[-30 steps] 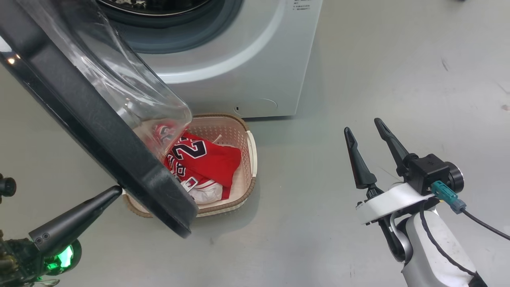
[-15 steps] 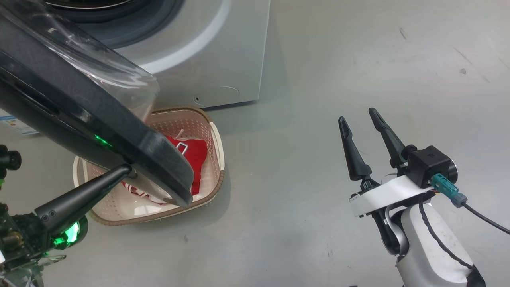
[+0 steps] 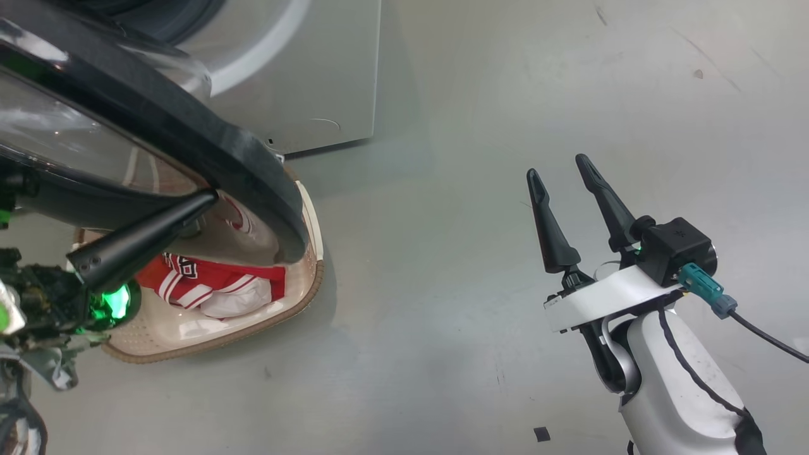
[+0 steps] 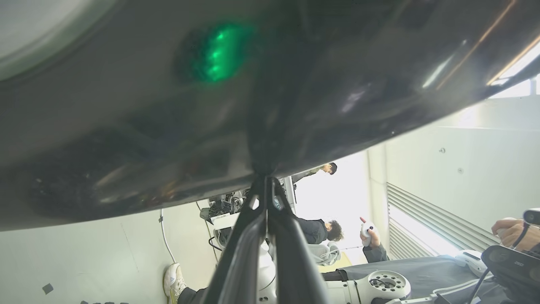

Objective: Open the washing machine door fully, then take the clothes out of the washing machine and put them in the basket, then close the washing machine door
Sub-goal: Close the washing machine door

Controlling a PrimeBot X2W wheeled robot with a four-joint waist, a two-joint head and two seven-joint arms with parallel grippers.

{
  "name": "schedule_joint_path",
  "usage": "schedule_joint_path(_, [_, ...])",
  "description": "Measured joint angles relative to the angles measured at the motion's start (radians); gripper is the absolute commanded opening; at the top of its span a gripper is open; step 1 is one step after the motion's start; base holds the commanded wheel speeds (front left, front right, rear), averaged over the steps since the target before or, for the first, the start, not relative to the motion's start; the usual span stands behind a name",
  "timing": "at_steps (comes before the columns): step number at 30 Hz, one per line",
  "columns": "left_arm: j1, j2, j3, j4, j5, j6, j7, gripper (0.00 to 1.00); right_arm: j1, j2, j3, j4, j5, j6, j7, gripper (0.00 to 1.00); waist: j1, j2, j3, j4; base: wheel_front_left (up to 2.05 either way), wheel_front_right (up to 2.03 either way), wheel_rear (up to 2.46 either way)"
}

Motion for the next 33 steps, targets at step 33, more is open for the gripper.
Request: schedule_joint_path(33, [-0.443, -0.003, -0.011, 0.345, 0.161, 0.114, -0.190, 0.00, -0.039, 0.000, 0.089, -0.013, 0.071, -0.043, 0.000, 1.00, -0.0001, 0.0000, 0.049, -0.147, 0.00, 0.00, 0.00])
